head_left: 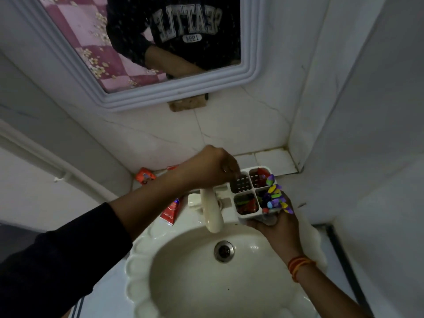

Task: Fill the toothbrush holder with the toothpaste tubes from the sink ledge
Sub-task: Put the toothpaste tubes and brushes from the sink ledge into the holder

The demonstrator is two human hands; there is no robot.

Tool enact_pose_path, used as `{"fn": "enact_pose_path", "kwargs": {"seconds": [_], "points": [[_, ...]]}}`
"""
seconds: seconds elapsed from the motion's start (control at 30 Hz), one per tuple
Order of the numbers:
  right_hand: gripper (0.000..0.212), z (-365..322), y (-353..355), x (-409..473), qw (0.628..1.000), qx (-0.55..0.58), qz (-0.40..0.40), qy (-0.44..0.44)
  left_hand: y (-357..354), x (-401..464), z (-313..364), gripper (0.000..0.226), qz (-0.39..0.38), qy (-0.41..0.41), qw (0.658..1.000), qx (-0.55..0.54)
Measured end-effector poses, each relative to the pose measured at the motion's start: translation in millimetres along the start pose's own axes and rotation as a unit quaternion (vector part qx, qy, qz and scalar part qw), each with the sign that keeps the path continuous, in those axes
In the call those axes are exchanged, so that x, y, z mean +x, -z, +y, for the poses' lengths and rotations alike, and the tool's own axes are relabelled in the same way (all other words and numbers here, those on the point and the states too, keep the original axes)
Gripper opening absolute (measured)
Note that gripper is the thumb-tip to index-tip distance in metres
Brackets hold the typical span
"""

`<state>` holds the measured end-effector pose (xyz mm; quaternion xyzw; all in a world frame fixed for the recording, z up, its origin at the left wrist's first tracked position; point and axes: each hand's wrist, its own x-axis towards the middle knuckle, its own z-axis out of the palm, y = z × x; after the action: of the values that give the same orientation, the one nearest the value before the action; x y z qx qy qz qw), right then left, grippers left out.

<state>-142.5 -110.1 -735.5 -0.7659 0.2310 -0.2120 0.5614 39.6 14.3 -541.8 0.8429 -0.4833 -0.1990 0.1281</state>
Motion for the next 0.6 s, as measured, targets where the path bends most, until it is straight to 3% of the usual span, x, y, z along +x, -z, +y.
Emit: {"fn": "enact_pose_path", "kwargs": {"seconds": [0.1,0.3,0.47,0.6], "points": [[0.089,-2.8,-0.2,0.1,1.0,0.001,0.006,0.003,2.8,-3.3,-47.7,0.021,0.09,0.106,0.99,0.008],[0.089,-1.8,-1.1,0.2,1.0,-0.007,0.004,0.015,-57.9,-26.8,-117.7,0.038,-0.043,0.353,0.933,0.049],[0.091,-1.6,-2.3,-0.5,1.0,-0.009,-0.005,0.014,-99.9,-34.1,-133.5,0.022,0.037,0.361,0.93,0.054],[0.094,-4.6,-4.2,-1.4,1.0,-0.01,-0.004,-0.002,-104.2,-35.1,-134.8,0.03,0.107,0.309,0.944,0.051]]}}
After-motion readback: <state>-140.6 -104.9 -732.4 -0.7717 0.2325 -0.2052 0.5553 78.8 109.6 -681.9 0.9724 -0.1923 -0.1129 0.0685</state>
